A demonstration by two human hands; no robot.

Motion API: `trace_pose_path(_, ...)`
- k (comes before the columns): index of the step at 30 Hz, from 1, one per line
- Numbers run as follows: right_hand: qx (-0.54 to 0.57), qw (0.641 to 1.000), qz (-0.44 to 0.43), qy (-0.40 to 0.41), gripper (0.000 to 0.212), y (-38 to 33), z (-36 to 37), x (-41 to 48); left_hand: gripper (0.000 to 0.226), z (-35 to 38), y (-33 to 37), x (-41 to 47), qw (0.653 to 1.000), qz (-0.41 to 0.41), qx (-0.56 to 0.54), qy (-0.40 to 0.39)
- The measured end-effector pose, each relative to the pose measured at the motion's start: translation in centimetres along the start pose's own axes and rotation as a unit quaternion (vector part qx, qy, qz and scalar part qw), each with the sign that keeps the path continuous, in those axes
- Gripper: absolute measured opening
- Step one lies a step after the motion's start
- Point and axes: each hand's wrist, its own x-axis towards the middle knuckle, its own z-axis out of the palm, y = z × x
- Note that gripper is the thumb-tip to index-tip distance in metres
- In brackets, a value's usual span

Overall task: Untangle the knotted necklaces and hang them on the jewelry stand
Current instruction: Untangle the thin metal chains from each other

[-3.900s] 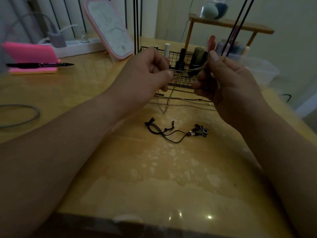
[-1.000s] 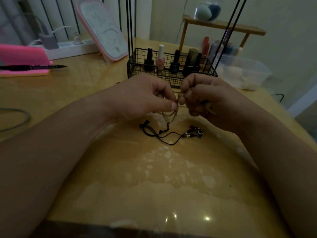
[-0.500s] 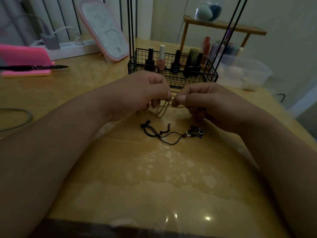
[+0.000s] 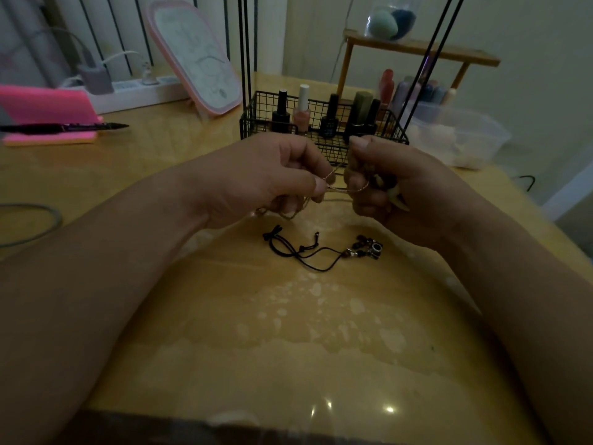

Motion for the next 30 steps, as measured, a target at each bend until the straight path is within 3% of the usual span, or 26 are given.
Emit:
trace_pose_path(5,0.002,1.000,-0.003,-0.021,0.017,0.23,-0.31,0.13,0.015,-0.20,-0.14,0.00,1.000,0.009,0.007,-0.023)
trace_pose_path(11,-0.078,0.997,-0.006,-0.006,0.003,0.22,-0.74,0.10,0.028,-0.50,-0.36,0.10,1.000,0.020,-0.023,-0.009)
trace_pose_path(16,-0.118,0.993,0.009,-0.006,0.018,0.32,-0.52,0.08,0.031,-0.72,-0.34,0.19,0.999,0.031,-0.037,-0.008)
trace_pose_path(27,-0.140,0.989,0.003,-0.036,0.005,0.13,-0.30,-0.26,0.021,-0.73,-0.49,0.19,0.999,0.049,-0.014,0.000)
trace_pose_path(30,-0.148,0.989,0.015,-0.025,0.015,0.05,-0.17,-0.34,0.015,-0.71,-0.50,0.13,0.998,0.055,0.013,0.009)
